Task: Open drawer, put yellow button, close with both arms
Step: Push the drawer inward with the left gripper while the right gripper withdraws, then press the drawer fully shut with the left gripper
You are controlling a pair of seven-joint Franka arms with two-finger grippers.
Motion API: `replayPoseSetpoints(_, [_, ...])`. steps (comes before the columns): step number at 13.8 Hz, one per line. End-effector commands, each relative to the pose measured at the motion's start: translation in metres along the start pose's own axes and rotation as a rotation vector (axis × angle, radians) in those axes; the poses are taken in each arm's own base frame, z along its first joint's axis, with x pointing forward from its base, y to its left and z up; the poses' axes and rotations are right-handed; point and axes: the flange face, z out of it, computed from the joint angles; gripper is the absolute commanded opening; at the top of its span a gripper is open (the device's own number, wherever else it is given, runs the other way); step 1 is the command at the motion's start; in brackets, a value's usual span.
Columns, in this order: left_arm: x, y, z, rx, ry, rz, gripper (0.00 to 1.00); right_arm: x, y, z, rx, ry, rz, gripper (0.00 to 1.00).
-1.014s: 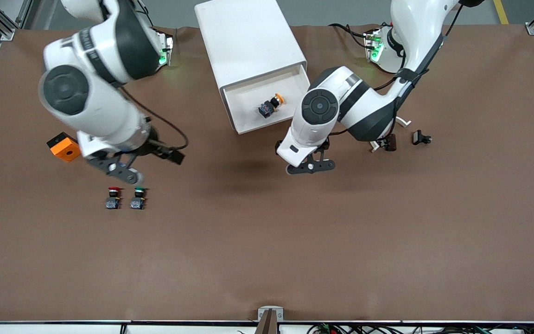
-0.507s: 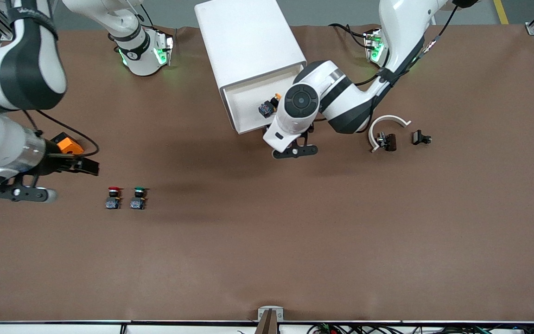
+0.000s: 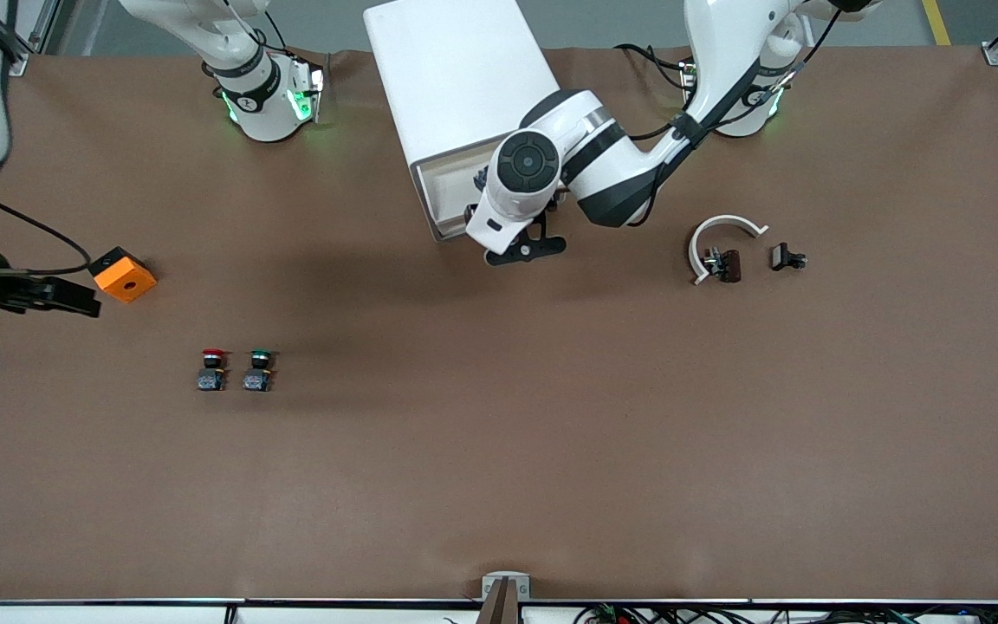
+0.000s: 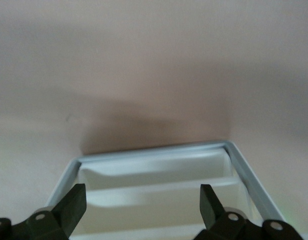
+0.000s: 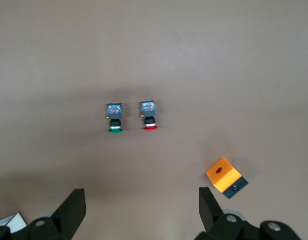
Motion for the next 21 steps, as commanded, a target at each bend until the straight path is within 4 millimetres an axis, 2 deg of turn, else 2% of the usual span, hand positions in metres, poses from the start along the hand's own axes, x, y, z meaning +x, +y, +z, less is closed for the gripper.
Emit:
replayPoseSetpoints(1, [-0.029, 0.008, 0.000, -0.011, -0.037, -0.040, 1.00, -0.002, 0.009, -0.015, -0.007, 0.016, 0.015, 1.00])
replayPoseSetpoints(4, [-0.048, 0.015, 0.005, -0.010, -0.071, -0.058, 1.00, -0.006, 0.010, -0.016, -0.012, -0.004, 0.016, 1.00])
replayPoseSetpoints(5, [-0.050, 0.014, 0.008, -0.005, -0.074, -0.066, 1.00, -0.018, 0.017, -0.030, -0.035, 0.000, 0.025, 1.00])
replayPoseSetpoints(8, [-0.064, 0.018, 0.015, 0.002, -0.111, -0.098, 1.00, -0.031, 0.041, -0.045, -0.016, 0.015, 0.067, 1.00])
replayPoseSetpoints(9, [-0.066, 0.018, 0.018, 0.009, -0.112, -0.103, 1.00, -0.034, 0.043, -0.050, -0.014, 0.020, 0.072, 1.00])
replayPoseSetpoints(12, [-0.075, 0.020, 0.031, 0.029, -0.125, -0.089, 1.00, -0.061, 0.051, -0.064, 0.001, 0.026, 0.082, 1.00])
replayPoseSetpoints(15, [-0.085, 0.025, 0.042, 0.043, -0.135, -0.077, 1.00, -0.085, 0.054, -0.066, 0.009, 0.031, 0.085, 1.00])
replayPoseSetpoints(19, [-0.065, 0.019, 0.024, 0.024, -0.112, -0.100, 1.00, -0.115, 0.053, -0.070, 0.016, 0.059, 0.081, 1.00])
replayPoseSetpoints(21, [-0.031, 0.010, 0.002, -0.016, -0.092, -0.137, 1.00, -0.129, 0.053, -0.073, 0.020, 0.085, 0.081, 1.00])
